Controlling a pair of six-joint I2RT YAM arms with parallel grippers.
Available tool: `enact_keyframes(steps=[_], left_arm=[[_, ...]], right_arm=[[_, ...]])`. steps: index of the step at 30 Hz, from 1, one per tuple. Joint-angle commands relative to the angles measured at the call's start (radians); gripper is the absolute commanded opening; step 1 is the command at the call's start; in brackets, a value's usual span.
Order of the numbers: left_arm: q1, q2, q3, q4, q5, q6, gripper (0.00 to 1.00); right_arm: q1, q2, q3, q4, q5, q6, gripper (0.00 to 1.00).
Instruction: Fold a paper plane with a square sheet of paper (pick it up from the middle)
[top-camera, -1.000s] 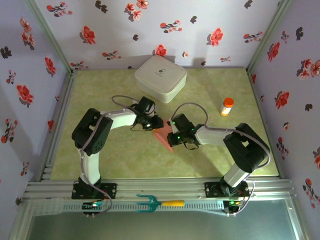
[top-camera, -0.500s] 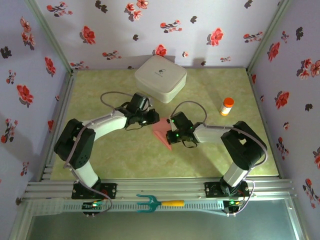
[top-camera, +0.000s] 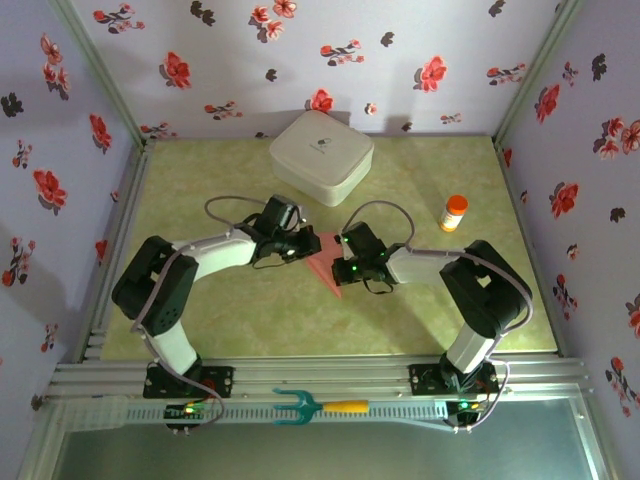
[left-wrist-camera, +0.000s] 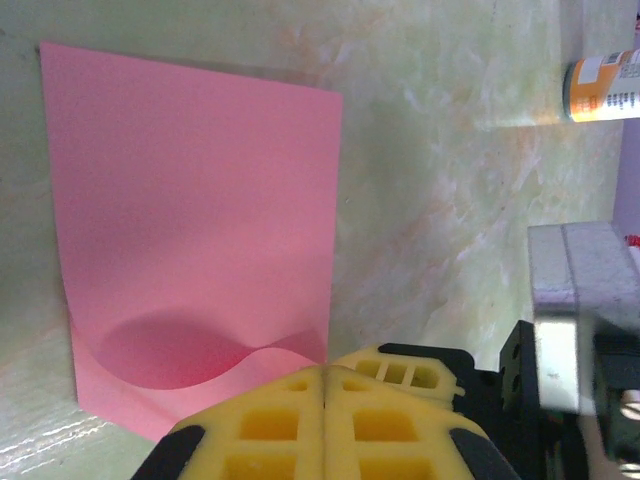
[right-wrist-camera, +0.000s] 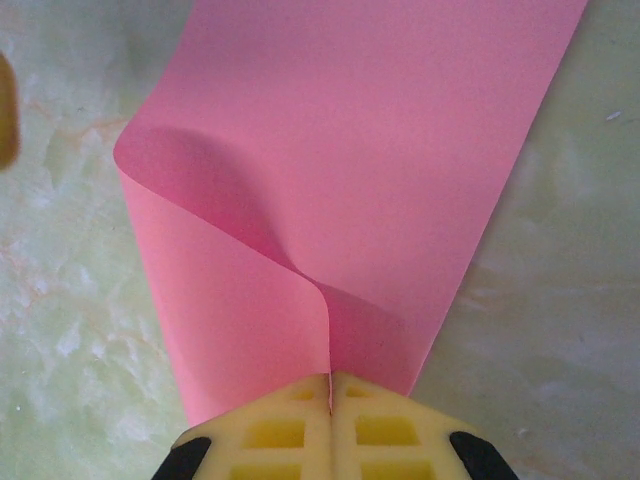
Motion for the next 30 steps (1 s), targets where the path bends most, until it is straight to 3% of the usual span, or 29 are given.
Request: enact_keyframes(steps=[1,7,30], left_arm=[[-0.015,0.022,-0.025,0.047,0.026,-0.039,0.01],[-0.029,0.059,-0.058,0.161,0.070,-0.113,0.00],[-0.034,0.115,-0.067,0.102,0.079,-0.120,0.00]], right_arm=[[-0.007,0.018,0.019,0.000,0.011,0.014,0.03],[-0.009,0.018,0.016,-0.005,0.016,0.013,0.03],[-0.009,0.016,0.017,-0.014,0.031,0.016,0.04]])
